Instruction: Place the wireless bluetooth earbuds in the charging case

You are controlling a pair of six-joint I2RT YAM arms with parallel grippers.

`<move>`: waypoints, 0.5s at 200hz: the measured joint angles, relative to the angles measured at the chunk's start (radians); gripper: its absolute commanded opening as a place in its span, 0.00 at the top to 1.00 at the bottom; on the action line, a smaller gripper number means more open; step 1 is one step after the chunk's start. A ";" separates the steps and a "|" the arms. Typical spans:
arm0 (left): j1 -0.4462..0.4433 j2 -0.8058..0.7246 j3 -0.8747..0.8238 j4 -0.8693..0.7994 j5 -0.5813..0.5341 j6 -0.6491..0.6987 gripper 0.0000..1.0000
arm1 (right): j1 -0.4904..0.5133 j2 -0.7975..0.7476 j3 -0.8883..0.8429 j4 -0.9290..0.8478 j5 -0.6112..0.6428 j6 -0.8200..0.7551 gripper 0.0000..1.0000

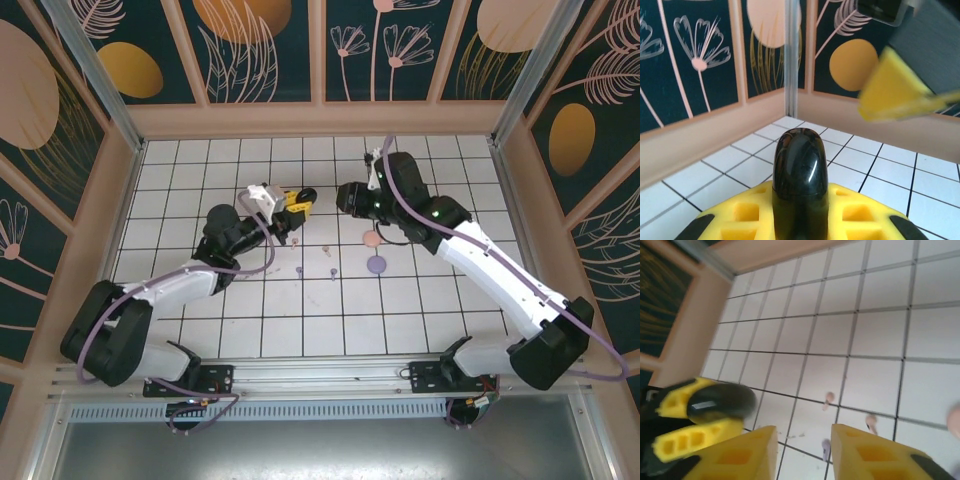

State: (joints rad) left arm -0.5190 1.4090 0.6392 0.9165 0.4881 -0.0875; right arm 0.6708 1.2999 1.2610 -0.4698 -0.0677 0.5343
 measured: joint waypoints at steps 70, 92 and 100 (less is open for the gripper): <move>0.000 0.348 0.283 -0.241 -0.098 -0.272 1.00 | -0.024 -0.132 -0.277 0.045 0.120 0.058 0.37; 0.000 0.467 0.398 -0.321 -0.096 -0.362 1.00 | -0.051 -0.161 -0.317 0.064 0.132 0.072 0.36; 0.000 0.500 0.430 -0.347 -0.095 -0.390 1.00 | -0.061 -0.165 -0.328 0.071 0.134 0.075 0.36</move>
State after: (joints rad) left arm -0.5190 1.9095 1.0695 0.5694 0.3927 -0.4778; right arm 0.6102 1.1347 0.9329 -0.3992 0.0658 0.6090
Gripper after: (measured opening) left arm 0.217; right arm 0.634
